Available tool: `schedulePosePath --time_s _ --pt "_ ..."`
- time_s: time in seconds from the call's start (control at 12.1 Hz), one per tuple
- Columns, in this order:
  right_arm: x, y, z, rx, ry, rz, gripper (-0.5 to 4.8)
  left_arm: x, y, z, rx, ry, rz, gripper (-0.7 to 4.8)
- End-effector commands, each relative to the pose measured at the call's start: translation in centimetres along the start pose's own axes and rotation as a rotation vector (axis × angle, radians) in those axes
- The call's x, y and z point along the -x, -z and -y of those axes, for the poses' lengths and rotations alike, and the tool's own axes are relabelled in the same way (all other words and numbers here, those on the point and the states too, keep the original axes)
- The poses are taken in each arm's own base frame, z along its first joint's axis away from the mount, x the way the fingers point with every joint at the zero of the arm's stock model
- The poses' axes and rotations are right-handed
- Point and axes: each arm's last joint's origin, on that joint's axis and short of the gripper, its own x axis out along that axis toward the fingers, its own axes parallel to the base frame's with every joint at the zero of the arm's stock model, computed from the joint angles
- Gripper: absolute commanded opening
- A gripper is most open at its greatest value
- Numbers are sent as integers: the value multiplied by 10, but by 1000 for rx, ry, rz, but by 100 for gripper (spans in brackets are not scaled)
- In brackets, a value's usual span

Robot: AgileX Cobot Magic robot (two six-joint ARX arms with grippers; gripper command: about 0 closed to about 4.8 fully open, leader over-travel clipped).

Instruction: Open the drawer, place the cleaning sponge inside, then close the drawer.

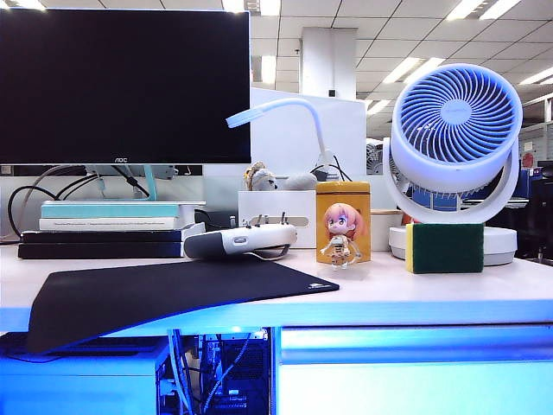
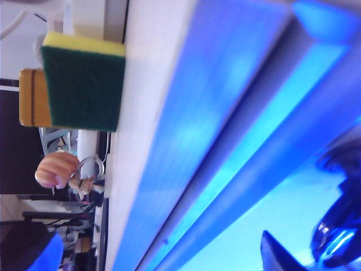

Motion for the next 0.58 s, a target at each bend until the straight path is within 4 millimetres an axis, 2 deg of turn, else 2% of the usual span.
schedulePosePath --time_s 0.08,0.33,0.58 --pt "-2 -8 -2 57 -9 26 479 1 -2 0 -10 7 12 -6" --pt "-10 -21 4 66 -15 35 479 1 -2 0 -10 7 12 -6" --pt "-22 -25 11 57 -26 6 479 1 -2 0 -10 7 12 -6"
